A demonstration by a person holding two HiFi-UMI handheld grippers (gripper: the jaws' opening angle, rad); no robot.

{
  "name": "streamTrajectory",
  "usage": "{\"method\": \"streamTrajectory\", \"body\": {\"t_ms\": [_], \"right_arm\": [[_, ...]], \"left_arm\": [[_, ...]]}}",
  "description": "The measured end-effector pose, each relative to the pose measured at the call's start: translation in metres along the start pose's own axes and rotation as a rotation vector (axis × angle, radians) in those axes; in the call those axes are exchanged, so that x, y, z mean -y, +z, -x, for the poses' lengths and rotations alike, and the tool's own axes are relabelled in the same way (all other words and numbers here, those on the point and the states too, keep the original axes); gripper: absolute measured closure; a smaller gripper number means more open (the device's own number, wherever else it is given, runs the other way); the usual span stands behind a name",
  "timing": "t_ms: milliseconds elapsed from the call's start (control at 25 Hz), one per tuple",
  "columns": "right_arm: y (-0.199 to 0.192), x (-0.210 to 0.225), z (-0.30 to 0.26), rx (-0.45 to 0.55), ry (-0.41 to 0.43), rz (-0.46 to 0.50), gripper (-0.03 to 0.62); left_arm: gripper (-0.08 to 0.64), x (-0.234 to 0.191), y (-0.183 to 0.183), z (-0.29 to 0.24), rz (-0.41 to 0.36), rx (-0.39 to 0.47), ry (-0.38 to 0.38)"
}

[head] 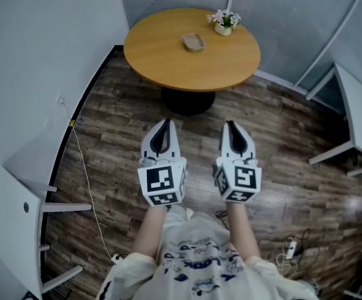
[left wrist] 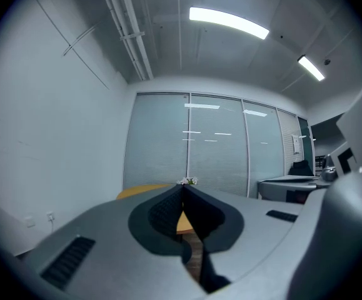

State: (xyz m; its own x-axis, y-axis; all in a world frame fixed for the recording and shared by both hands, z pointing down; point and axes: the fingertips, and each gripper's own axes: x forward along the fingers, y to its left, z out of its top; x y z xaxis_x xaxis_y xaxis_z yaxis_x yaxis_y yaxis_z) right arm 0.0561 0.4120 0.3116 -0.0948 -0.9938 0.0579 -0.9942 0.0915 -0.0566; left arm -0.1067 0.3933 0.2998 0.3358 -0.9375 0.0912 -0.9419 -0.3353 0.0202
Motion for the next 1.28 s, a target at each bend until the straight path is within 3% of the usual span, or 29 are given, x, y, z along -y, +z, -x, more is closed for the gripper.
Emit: {"method": "streamTrajectory", "body": {"t_ms": [600, 880, 1280], "right_arm": [[0.003, 0.023, -0.143, -0.008, -0.023, 0.008, 0.566], [0.013, 0.028, -0.222, 0.003, -0.04, 0.011, 0.566], [0.001, 0.03, -0.284, -0.029, -0.078, 0.002, 0.566]], "left_arm": [[0.555, -0.04, -0.001, -0.145, 0.039, -0.035, -0.03], [0.555, -0.07, 0.018, -0.222, 0.022, -0.006, -0.054], [0.555, -0.095, 0.014, -0.285, 0.032, -0.028, -0.087]]}}
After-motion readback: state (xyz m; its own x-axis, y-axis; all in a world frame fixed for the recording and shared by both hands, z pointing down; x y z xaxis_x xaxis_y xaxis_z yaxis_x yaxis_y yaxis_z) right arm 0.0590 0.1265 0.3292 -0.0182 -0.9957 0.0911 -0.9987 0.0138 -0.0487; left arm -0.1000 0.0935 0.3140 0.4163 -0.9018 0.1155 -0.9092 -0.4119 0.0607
